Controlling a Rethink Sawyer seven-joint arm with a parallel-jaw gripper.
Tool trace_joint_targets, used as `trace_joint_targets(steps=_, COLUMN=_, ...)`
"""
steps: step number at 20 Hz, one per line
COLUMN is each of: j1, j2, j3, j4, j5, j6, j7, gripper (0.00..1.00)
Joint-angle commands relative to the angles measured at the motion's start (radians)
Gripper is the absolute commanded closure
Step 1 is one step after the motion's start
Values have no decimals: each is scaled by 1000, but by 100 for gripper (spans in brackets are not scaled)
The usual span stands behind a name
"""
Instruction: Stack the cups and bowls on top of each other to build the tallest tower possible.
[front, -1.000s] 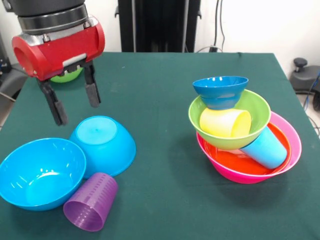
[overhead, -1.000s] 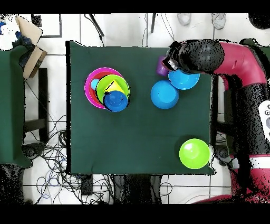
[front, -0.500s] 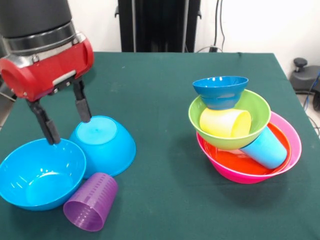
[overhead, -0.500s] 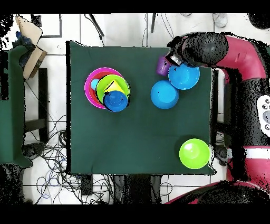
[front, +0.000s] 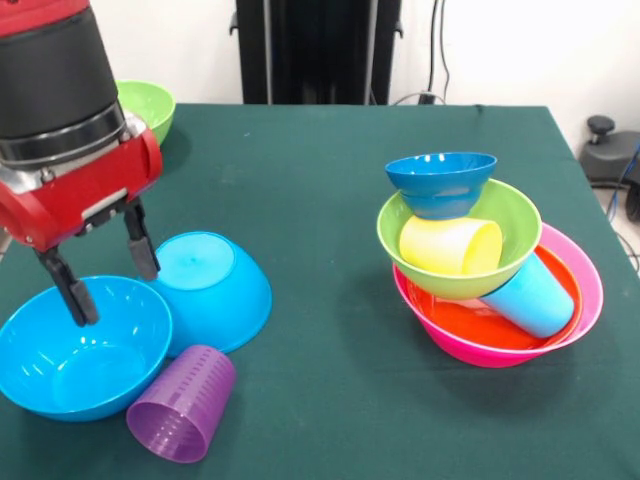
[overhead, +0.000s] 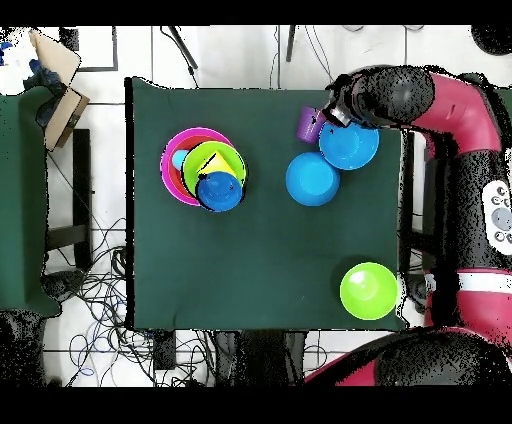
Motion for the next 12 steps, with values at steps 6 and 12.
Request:
trace_joint_targets(steps=6, j1=19, j2=54, j3=-88, j4=-39, j5=-116, j6=218, j7=-323, gripper=0)
trace_joint_targets(steps=12, j1=8, j2=55, j3=-84, j4=-41, j5=-115, j6=262, j7=-323, gripper=0)
